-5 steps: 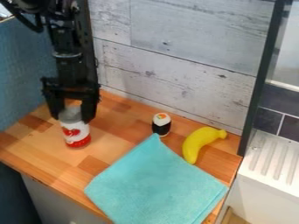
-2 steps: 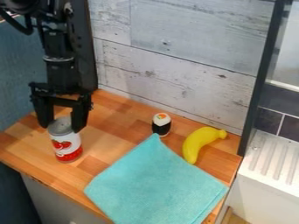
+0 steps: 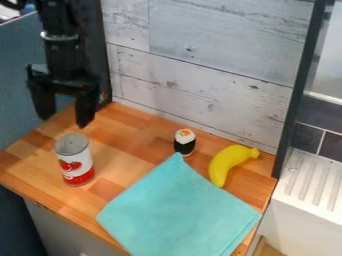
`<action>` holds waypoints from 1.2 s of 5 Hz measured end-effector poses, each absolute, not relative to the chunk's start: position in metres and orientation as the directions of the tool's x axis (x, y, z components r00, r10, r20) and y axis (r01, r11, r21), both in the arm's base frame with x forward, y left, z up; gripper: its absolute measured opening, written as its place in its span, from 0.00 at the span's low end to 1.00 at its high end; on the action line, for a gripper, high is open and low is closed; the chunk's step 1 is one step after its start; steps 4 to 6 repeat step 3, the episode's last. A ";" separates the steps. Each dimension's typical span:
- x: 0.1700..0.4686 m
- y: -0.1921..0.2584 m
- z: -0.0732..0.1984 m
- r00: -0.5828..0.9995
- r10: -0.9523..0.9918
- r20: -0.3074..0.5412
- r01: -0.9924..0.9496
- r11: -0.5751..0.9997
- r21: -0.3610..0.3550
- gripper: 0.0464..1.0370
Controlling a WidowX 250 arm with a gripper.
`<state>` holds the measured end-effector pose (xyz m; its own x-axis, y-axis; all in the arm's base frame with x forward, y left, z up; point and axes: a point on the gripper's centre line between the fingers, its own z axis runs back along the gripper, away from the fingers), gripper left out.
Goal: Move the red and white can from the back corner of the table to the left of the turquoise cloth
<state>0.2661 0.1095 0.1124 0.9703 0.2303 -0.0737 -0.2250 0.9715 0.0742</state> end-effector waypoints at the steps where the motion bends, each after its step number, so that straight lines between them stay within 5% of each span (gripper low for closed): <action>1: 0.269 0.079 0.136 0.995 0.094 -0.021 -0.092 0.993 0.072 0.96; 3: 0.257 0.037 0.140 0.996 -0.081 -0.041 0.083 0.996 0.045 0.96; 6: 0.257 0.037 0.140 0.996 -0.081 -0.041 0.083 0.996 0.045 0.96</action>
